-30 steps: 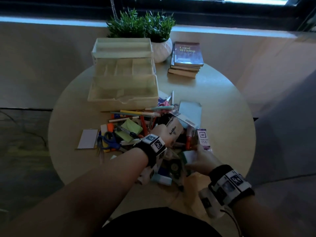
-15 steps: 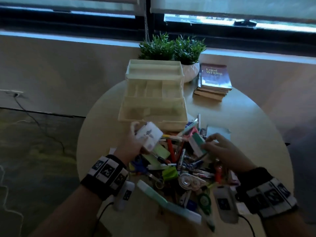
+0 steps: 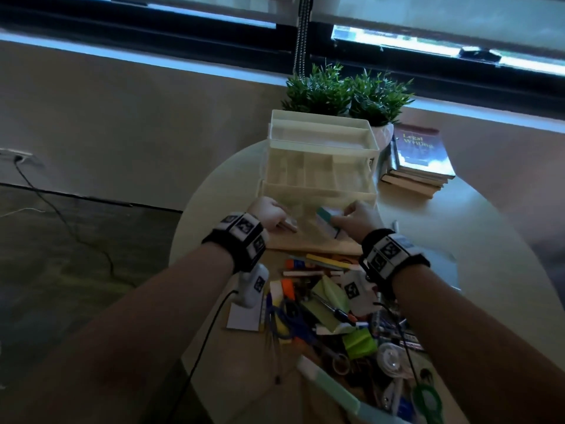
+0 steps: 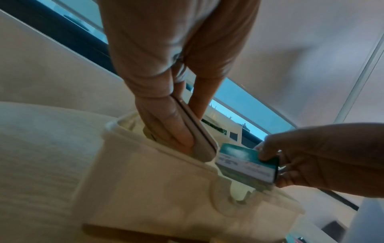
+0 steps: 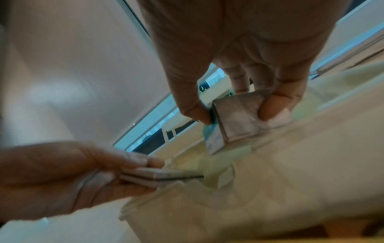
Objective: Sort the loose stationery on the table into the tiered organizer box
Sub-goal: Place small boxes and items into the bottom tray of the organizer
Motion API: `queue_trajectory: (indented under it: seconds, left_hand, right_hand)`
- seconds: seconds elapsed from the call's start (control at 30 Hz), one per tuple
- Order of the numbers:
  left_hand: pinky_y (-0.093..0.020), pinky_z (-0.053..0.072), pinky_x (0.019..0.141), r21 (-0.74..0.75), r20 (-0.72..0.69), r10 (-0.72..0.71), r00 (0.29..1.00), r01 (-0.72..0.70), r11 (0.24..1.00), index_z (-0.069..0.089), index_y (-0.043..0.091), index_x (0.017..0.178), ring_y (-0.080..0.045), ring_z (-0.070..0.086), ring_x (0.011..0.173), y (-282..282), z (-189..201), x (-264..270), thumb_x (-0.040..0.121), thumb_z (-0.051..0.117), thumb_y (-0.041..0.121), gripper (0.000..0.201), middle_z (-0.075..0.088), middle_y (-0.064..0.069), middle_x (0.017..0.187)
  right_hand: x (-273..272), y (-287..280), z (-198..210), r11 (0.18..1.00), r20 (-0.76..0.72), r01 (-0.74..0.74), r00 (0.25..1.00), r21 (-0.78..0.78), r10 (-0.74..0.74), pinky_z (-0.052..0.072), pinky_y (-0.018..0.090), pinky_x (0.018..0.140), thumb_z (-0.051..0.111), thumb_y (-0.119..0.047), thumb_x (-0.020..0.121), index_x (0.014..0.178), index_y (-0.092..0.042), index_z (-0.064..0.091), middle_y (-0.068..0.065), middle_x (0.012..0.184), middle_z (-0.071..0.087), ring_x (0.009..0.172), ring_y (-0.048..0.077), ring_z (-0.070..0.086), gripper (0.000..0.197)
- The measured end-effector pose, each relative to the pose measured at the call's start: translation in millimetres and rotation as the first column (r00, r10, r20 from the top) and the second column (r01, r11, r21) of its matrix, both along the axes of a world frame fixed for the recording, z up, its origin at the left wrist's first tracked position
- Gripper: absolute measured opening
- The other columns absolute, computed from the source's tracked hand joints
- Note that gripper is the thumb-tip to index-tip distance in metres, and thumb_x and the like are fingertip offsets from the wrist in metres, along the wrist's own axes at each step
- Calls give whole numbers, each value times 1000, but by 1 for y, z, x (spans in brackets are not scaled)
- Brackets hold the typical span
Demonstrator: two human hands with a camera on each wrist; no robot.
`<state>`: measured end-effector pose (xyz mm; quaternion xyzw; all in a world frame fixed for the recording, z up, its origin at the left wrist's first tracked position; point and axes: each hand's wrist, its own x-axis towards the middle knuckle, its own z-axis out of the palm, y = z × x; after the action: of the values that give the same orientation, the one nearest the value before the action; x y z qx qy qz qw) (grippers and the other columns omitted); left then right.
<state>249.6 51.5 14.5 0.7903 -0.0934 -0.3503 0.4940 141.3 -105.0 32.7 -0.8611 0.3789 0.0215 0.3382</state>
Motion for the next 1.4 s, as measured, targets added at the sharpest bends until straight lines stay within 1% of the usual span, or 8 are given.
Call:
queue_trajectory:
  seconds: [0.2,0.33,0.47,0.6,0.73,0.8,1.1,1.4]
  left_hand:
    - [-35,50,73,388,121,-254,960,189,902,51,9,67,-30,63,80,-31,-15,16,88,58,11,23,61,-12,77]
    - [-38,41,93,593,179,-423,888,246,767,58,12,116,-33,50,122,-29,-36,19,92,48,14,26,52,-21,117]
    - [-42,50,92,741,66,-598,799,362,566,54,2,106,-31,59,104,-34,-25,17,92,46,13,19,55,-23,123]
    - [-40,32,109,814,38,-543,839,289,503,-9,4,147,-35,32,135,-48,-15,5,99,35,17,67,19,-20,153]
    - [-46,39,106,760,30,-677,735,423,493,51,14,128,-33,49,122,-33,-22,5,96,40,27,36,49,-14,138]
    - [-46,45,100,745,42,-740,672,472,471,51,14,122,-30,54,117,-25,-26,10,94,40,27,33,50,-13,136]
    - [-36,45,93,691,127,-744,656,480,541,58,7,108,-29,53,110,-5,-11,5,99,36,23,29,58,-14,113]
    - [-39,35,106,395,608,-393,690,166,903,51,16,129,-26,41,126,76,-14,-45,83,35,43,56,46,-9,135]
  right_hand:
    - [12,4,-21,986,78,139,986,91,-146,41,28,68,66,-52,76,100,-13,51,5,94,59,81,18,54,48]
    - [7,-1,-28,979,95,177,978,102,-187,34,23,52,60,-53,81,101,-12,50,-5,71,52,62,7,49,46]
    - [8,-7,-32,985,35,166,985,50,-168,42,28,61,58,-54,81,102,-16,51,-2,80,55,71,14,53,45]
    - [15,-7,-33,984,-5,176,984,21,-176,48,32,77,58,-61,77,100,-18,52,-3,84,55,82,19,56,49]
    - [35,5,-35,990,-45,111,992,-87,-115,47,31,80,58,-54,82,104,-10,53,6,97,60,94,27,59,49]
    - [50,16,-39,991,-76,83,993,-109,-91,49,41,89,58,-50,83,107,-7,51,16,109,62,101,34,58,50]
    - [71,33,-53,967,-150,232,957,-108,-247,46,39,96,57,-25,89,123,0,47,21,126,54,117,36,52,43]
    - [59,44,-45,991,-271,-129,956,-36,115,45,37,95,45,-16,94,130,-9,45,17,131,53,117,33,53,37]
